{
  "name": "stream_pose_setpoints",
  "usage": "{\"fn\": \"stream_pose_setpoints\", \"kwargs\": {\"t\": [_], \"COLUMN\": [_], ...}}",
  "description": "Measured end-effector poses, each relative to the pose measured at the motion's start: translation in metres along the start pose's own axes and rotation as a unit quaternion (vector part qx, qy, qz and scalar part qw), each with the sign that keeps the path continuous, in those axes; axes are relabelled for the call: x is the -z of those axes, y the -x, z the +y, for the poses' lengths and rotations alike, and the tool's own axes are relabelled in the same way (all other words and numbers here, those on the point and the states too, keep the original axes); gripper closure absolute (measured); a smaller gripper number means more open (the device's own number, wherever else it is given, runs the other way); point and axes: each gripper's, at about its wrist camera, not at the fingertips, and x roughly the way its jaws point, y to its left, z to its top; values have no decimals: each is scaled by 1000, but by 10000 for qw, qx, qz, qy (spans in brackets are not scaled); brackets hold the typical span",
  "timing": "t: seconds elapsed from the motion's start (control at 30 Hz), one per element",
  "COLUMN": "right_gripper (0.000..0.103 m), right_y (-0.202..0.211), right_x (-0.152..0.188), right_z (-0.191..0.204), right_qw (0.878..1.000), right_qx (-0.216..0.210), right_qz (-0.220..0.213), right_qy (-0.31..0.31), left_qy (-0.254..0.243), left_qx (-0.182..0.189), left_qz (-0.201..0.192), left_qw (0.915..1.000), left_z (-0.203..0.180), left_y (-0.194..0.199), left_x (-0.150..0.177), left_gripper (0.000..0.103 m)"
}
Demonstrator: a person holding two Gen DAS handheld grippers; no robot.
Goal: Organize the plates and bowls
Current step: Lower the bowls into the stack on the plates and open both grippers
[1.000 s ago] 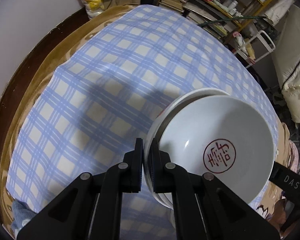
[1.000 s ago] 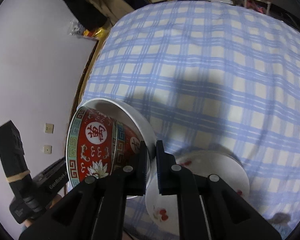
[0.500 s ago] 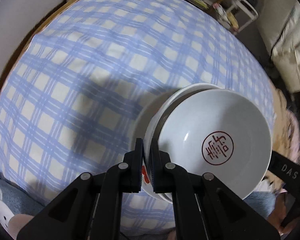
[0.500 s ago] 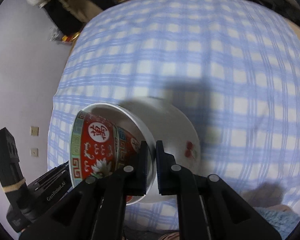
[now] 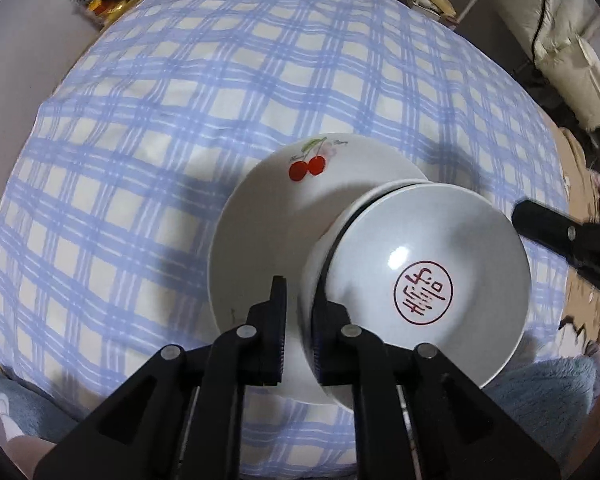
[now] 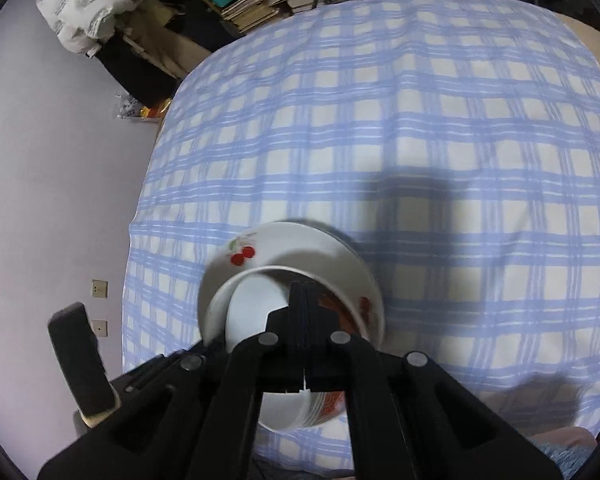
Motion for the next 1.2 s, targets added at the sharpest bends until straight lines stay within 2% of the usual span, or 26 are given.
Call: {"fn": "stream_pose_setpoints", "kwargs": {"t": [0.1,0.27,0.57,0.77,0.83,0.93,1.03,1.1,1.13,1.17,1.2], "right_gripper": [100,100,100,99,99,97,91,78,65,56,53], "right_y": [2,17,48,63,67,72,77,83,86,91,95], "right_x": [5,8,16,23,25,29,33,37,39,42,45], "right_z": [-13,-27,-15,-4,-3,-3,-4,-5,-5,-5,-5], "right_qw": [9999,9999,9989,9953,9948,9935,9922,9911,9900,9882,9862], "right_qx": [-67,-123,11,215,189,234,303,282,283,295,319], "right_qz": [41,58,-226,-456,-520,-652,-751,-867,-958,-1085,-1198], "right_qy": [-145,-104,400,826,856,907,949,970,999,1043,1098], "left_qy": [6,-169,-64,6,-75,-114,-32,-104,-144,-170,-203], "left_qx": [-6,-110,-47,195,140,-225,-241,-306,-384,-453,-505], "left_qz": [15,-189,-258,-260,-373,-825,-1219,-1476,-1644,-1795,-1940], "left_qw": [10000,9996,9996,9995,9992,9963,9922,9885,9855,9826,9795], "left_z": [2,0,4,10,8,6,10,9,9,8,7], "left_y": [2,7,9,20,26,47,73,87,95,101,107], "left_x": [-1,3,2,4,6,9,13,21,25,29,33], "left_gripper": [90,90,90,89,89,86,83,76,73,64,54]}}
